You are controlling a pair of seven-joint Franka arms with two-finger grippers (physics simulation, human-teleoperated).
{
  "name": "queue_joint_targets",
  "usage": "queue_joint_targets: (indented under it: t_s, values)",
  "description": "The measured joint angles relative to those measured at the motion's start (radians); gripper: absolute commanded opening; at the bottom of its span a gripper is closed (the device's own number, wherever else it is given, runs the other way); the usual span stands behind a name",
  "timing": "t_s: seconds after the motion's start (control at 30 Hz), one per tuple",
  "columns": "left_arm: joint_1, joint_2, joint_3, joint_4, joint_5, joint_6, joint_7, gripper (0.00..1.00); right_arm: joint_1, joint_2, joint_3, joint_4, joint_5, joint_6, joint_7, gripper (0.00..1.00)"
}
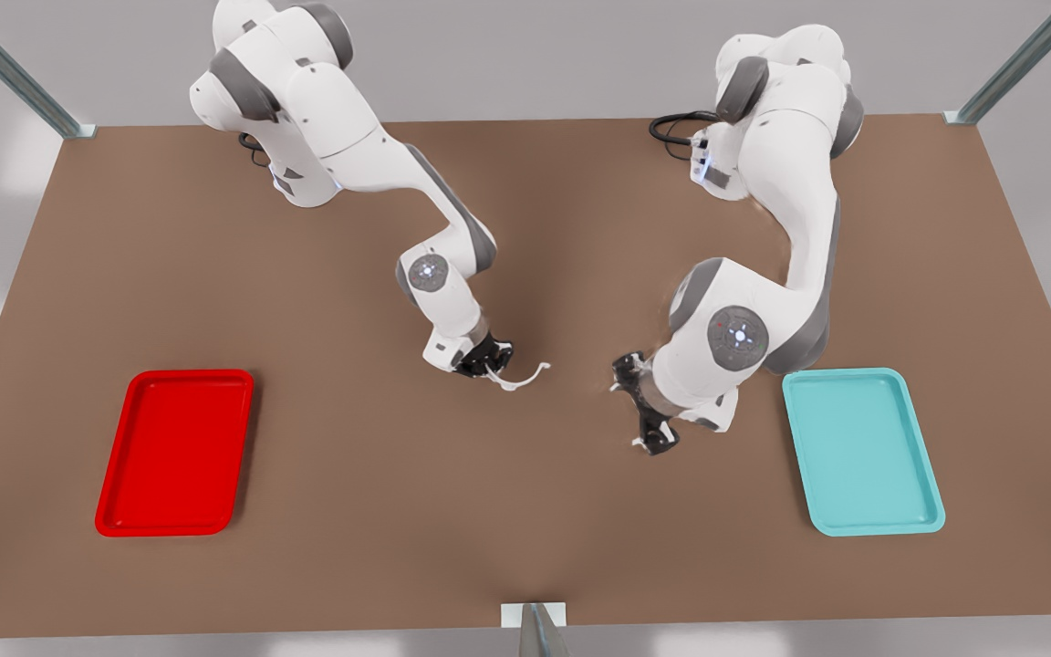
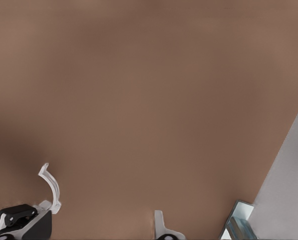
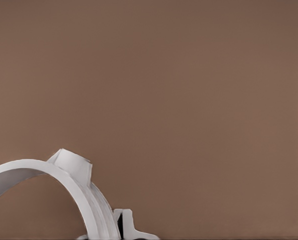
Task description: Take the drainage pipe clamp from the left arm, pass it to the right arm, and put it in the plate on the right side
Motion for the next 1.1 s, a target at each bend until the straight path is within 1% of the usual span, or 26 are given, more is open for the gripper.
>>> queue_joint_targets:
  t_s: [0.03, 0.1, 0.13, 0.17, 0.2, 0.23, 0.27, 0.3, 0.37, 0.43, 0.57, 0.7, 0.8, 0.83, 1.0, 1.1]
  values:
    - [0.078, -0.047, 0.003, 0.0, 0.012, -0.066, 0.091, 1.0, -0.006, -0.016, -0.003, -0.014, 0.0, 0.0, 0.0, 0.21]
    - [0.189, -0.121, 0.003, -0.021, 0.071, -0.187, 0.301, 1.0, -0.035, -0.072, -0.007, -0.065, 0.0, 0.0, 0.0, 0.21]
    - [0.236, -0.265, 0.0, -0.234, 0.098, -0.193, 0.414, 1.0, -0.054, -0.102, -0.008, -0.095, 0.0, 0.0, -0.001, 0.21]
    - [0.255, -0.359, -0.008, -0.394, 0.118, -0.182, 0.521, 1.0, -0.074, -0.125, -0.008, -0.117, -0.002, 0.0, -0.004, 0.21]
    - [0.26, -0.397, -0.015, -0.458, 0.133, -0.178, 0.623, 1.0, -0.101, -0.138, -0.008, -0.129, -0.003, 0.0, -0.009, 0.21]
    - [0.266, -0.417, -0.035, -0.49, 0.144, -0.174, 0.719, 1.0, -0.13, -0.145, -0.008, -0.135, -0.004, 0.0, -0.017, 0.21]
    - [0.266, -0.425, -0.068, -0.484, 0.153, -0.175, 0.809, 1.0, -0.164, -0.149, -0.008, -0.14, -0.004, -0.001, -0.029, 0.21]
    - [0.259, -0.427, -0.088, -0.44, 0.155, -0.193, 0.893, 1.0, -0.197, -0.151, -0.008, -0.144, -0.005, -0.003, -0.043, 0.21]
    - [0.262, -0.412, -0.102, -0.375, 0.164, -0.247, 1.052, 1.0, -0.275, -0.156, -0.007, -0.146, -0.007, -0.012, -0.082, 0.21]
    - [0.267, -0.408, -0.106, -0.347, 0.171, -0.279, 1.192, 1.0, -0.351, -0.158, -0.006, -0.137, -0.007, -0.031, -0.132, 0.21]
    - [0.257, -0.407, -0.113, -0.338, 0.177, -0.317, 1.428, 1.0, -0.531, -0.138, -0.004, -0.048, -0.004, -0.115, -0.268, 0.21]
    - [0.26, -0.406, -0.112, -0.339, 0.171, -0.339, 1.616, 1.0, -0.694, -0.081, -0.002, 0.064, 0.002, -0.233, -0.43, 0.21]
    - [0.255, -0.407, -0.113, -0.343, 0.168, -0.35, 1.732, 1.0, -0.813, 0.03, -0.003, 0.216, 0.005, -0.331, -0.557, 0.21]
    - [0.254, -0.407, -0.113, -0.344, 0.168, -0.352, 1.767, 1.0, -0.845, 0.053, -0.004, 0.241, 0.006, -0.36, -0.599, 0.21]
    - [0.255, -0.405, -0.113, -0.346, 0.169, -0.361, 1.915, 1.0, -0.976, 0.094, -0.011, 0.257, 0.0, -0.467, -0.794, 0.21]
    - [0.255, -0.405, -0.113, -0.346, 0.17, -0.363, 1.986, 1.0, -1.002, 0.097, -0.047, 0.26, -0.006, -0.513, -0.897, 0.21]
